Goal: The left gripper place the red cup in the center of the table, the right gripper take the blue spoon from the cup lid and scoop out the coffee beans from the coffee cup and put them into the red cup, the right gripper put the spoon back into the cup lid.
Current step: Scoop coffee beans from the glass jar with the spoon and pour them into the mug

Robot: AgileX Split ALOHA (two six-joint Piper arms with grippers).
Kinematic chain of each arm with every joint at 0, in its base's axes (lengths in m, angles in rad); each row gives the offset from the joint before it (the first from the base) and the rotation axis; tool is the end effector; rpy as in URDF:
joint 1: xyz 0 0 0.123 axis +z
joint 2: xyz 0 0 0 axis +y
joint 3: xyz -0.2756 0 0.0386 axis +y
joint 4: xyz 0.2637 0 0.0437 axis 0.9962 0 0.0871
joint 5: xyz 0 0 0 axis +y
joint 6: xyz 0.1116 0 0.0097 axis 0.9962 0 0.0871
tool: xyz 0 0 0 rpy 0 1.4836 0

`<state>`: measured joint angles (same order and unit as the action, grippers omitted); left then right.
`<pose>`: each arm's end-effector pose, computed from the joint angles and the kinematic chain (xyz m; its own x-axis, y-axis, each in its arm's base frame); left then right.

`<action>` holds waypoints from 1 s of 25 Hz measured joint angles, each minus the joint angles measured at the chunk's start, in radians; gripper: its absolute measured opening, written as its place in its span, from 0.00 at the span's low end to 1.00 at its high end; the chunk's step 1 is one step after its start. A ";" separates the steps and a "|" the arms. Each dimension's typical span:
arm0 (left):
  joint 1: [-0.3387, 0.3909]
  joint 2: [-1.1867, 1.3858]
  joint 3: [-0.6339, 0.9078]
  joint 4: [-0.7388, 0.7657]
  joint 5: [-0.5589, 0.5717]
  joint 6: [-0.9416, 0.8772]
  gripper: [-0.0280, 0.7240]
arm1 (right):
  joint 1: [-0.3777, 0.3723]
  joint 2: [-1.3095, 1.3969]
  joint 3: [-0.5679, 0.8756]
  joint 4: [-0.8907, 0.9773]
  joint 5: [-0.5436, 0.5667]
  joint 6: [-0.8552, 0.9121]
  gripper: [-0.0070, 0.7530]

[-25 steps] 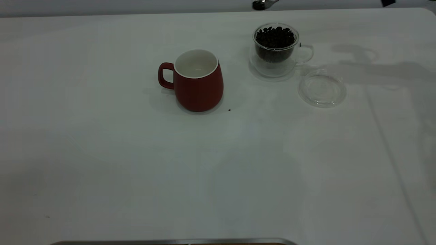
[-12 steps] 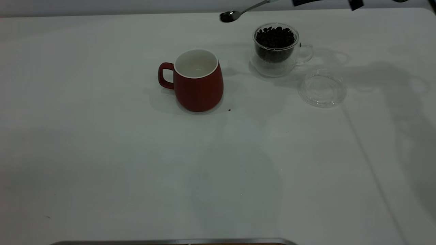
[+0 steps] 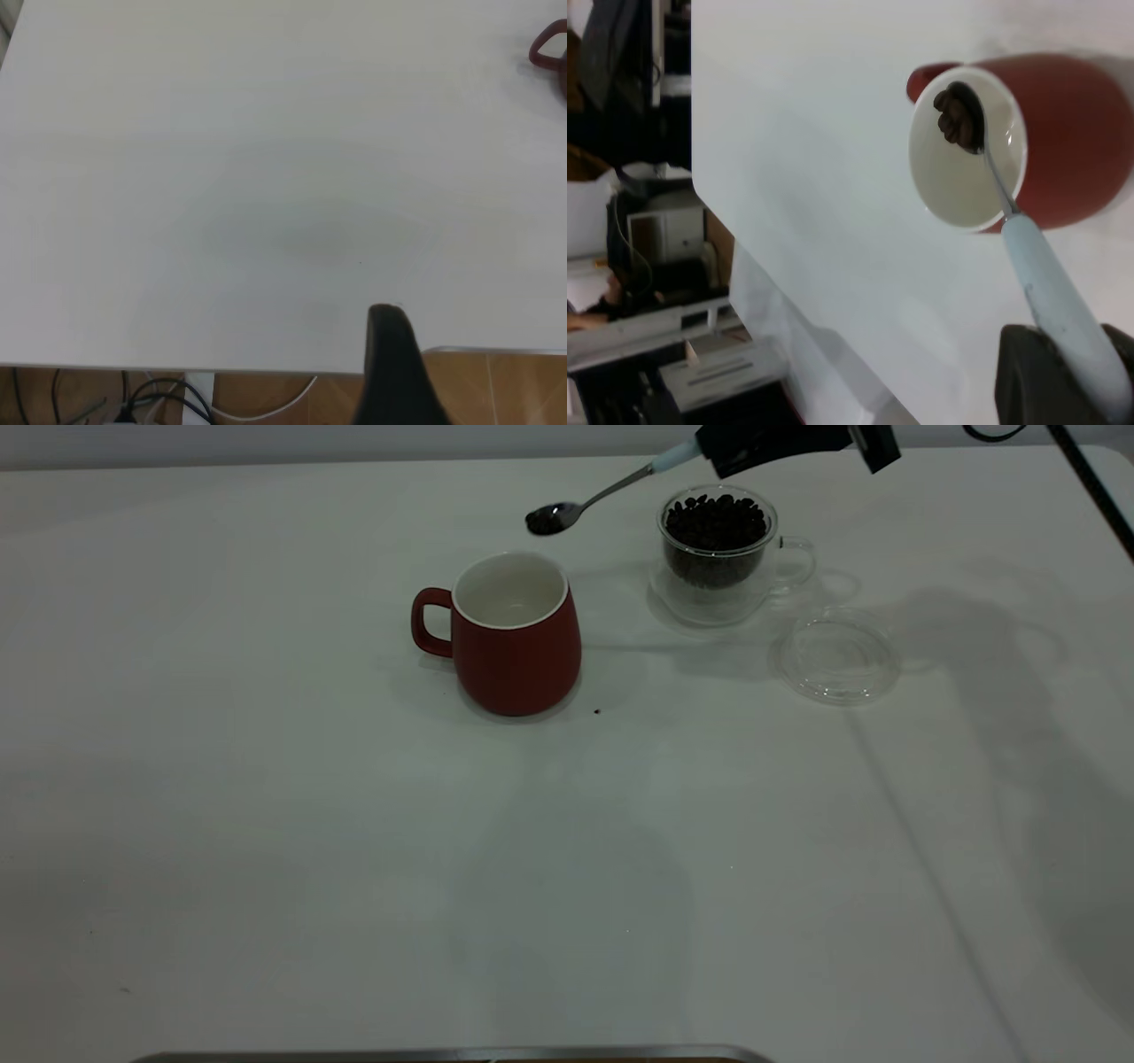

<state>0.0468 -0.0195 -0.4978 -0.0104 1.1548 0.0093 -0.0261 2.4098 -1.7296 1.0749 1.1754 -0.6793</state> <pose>0.0268 0.0002 0.2660 -0.5225 -0.0194 -0.8524 -0.0360 0.9994 -0.0006 0.4738 0.0786 0.0817 -0.9845 -0.0097 -0.1752 -0.1475 0.5871 0.7960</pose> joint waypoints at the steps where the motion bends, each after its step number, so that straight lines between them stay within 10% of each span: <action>1: 0.000 0.000 0.000 0.000 0.000 -0.001 0.75 | 0.007 0.000 0.000 -0.008 0.000 0.000 0.16; 25: 0.000 0.000 0.000 0.000 0.000 -0.002 0.75 | 0.109 0.000 0.000 -0.078 -0.114 -0.333 0.16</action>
<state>0.0468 -0.0195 -0.4978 -0.0104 1.1548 0.0075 0.0831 2.4098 -1.7296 0.9966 1.0610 -1.0126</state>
